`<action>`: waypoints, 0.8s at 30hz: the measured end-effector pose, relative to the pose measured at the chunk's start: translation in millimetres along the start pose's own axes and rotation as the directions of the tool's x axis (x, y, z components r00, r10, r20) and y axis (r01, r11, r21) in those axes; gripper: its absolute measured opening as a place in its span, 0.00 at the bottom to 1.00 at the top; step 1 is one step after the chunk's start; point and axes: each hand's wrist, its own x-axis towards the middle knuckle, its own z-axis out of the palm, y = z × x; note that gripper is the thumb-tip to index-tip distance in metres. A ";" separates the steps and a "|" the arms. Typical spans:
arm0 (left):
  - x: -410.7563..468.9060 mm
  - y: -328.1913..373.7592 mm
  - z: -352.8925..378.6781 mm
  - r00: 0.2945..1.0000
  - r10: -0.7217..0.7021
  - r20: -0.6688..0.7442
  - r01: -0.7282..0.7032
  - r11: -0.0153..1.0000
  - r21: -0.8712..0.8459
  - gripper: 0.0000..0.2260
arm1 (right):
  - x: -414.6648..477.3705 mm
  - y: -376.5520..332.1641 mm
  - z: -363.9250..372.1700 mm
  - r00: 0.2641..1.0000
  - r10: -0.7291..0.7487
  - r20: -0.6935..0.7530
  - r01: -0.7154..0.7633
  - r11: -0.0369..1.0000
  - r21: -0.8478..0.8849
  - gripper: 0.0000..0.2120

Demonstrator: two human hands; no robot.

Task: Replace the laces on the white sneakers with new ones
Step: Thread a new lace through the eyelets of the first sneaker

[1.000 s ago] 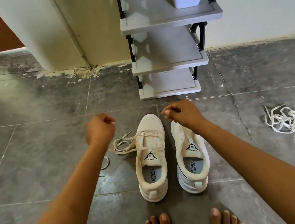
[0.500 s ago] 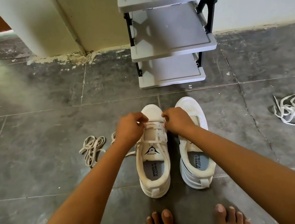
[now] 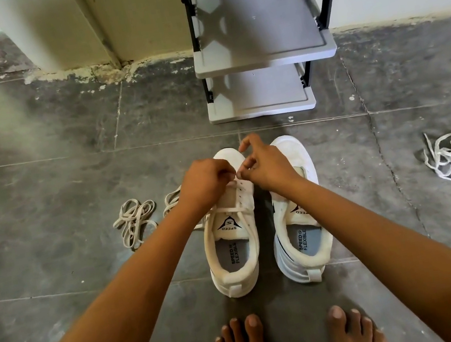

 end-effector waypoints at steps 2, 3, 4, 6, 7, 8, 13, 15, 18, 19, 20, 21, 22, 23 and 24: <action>-2.2 1.0 -0.5 1.000 -0.020 -0.015 0.019 1.000 -0.019 0.07 | -0.5 0.9 0.6 0.999 0.032 0.009 -0.032 0.998 0.046 0.19; -4.1 1.7 0.3 0.999 -0.031 -0.023 0.031 0.999 -0.014 0.07 | -0.7 1.9 0.9 0.998 0.057 0.015 -0.058 0.997 0.045 0.18; -5.5 2.3 1.7 0.999 -0.044 -0.030 0.044 0.999 0.005 0.07 | -1.3 3.9 0.5 0.996 0.088 0.027 -0.089 0.996 0.023 0.17; -7.6 2.5 5.5 0.997 -0.067 -0.037 0.069 0.995 0.073 0.08 | -3.5 10.4 0.3 0.988 0.140 0.061 -0.136 0.989 -0.060 0.13; -8.2 1.9 6.1 0.996 -0.074 -0.042 0.078 0.991 0.107 0.08 | -5.0 13.0 1.5 0.986 0.147 0.073 -0.140 0.986 -0.091 0.11; -8.4 2.8 7.5 0.996 -0.077 -0.047 0.083 0.988 0.130 0.09 | -7.4 16.0 2.2 0.986 0.147 0.078 -0.138 0.984 -0.109 0.10; -8.8 10.5 11.0 0.996 -0.069 -0.059 0.081 0.969 0.232 0.08 | -10.4 15.8 4.8 0.988 0.140 0.070 -0.135 0.988 -0.068 0.09; -8.0 12.7 12.1 0.997 -0.067 -0.049 0.077 0.972 0.223 0.08 | -10.7 15.9 5.7 0.988 0.137 0.070 -0.133 0.989 -0.067 0.08; -7.1 14.5 14.6 0.996 -0.083 -0.026 0.085 0.990 0.114 0.07 | -12.7 16.0 6.1 0.990 0.127 0.058 -0.124 0.991 -0.057 0.06; -7.2 14.2 15.1 0.993 -0.113 -0.021 0.114 0.992 0.048 0.07 | -13.1 16.0 6.1 0.991 0.127 0.053 -0.124 0.991 -0.051 0.06; -6.8 13.9 15.5 0.987 -0.158 -0.017 0.157 0.987 -0.034 0.07 | -13.7 16.3 5.7 0.990 0.131 0.049 -0.129 0.991 -0.043 0.06; -6.4 13.2 15.8 0.978 -0.208 -0.009 0.205 0.971 -0.118 0.06 | -14.0 16.1 5.4 0.989 0.137 0.048 -0.135 0.990 -0.035 0.06; -6.2 12.7 15.9 0.968 -0.250 0.005 0.247 0.950 -0.190 0.05 | -14.5 16.0 5.5 0.989 0.140 0.048 -0.139 0.990 -0.032 0.06; -6.2 13.2 16.2 0.959 -0.282 0.024 0.280 0.930 -0.238 0.04 | -15.0 15.9 5.7 0.989 0.141 0.046 -0.139 0.990 -0.033 0.07; -6.2 13.8 16.4 0.950 -0.309 0.045 0.309 0.912 -0.270 0.04 | -15.4 16.0 6.2 0.989 0.140 0.041 -0.138 0.990 -0.036 0.08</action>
